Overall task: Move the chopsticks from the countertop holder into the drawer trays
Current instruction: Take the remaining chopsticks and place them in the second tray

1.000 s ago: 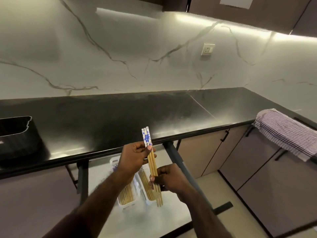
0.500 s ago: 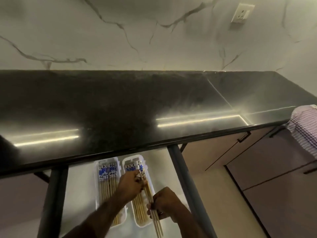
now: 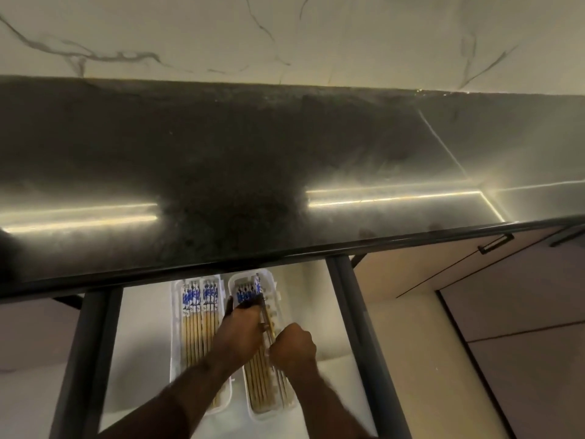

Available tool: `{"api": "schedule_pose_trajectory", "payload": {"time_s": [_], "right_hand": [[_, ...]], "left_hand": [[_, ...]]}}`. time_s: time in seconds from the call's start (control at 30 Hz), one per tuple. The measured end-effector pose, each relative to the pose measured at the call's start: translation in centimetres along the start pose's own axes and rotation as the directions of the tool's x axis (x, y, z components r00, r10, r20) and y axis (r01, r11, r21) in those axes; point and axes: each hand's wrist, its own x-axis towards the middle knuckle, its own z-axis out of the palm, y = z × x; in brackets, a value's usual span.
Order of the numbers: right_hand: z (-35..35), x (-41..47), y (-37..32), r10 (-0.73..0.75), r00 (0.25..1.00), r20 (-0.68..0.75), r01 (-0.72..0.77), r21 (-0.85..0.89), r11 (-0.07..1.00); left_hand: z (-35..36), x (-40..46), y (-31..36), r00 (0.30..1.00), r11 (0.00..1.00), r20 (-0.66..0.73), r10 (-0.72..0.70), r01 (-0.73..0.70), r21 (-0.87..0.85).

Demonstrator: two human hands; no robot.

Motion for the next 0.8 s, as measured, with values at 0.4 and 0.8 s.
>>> {"api": "schedule_pose_trajectory", "payload": {"time_s": [0.4,0.8], "right_hand": [[4.4,-0.8,0.5,-0.152,0.97,-0.192,0.124,-0.153,0.98],[5.4,-1.1,0.9,-0.282,0.935,-0.217,0.234,-0.222,0.947]], "left_hand": [[1.7,1.1,-0.8,0.995,0.945,0.101,-0.009,-0.024,0.327],[3.5,2.4,-2.3,0.997,0.927,0.069,0.032,-0.055,0.371]]}}
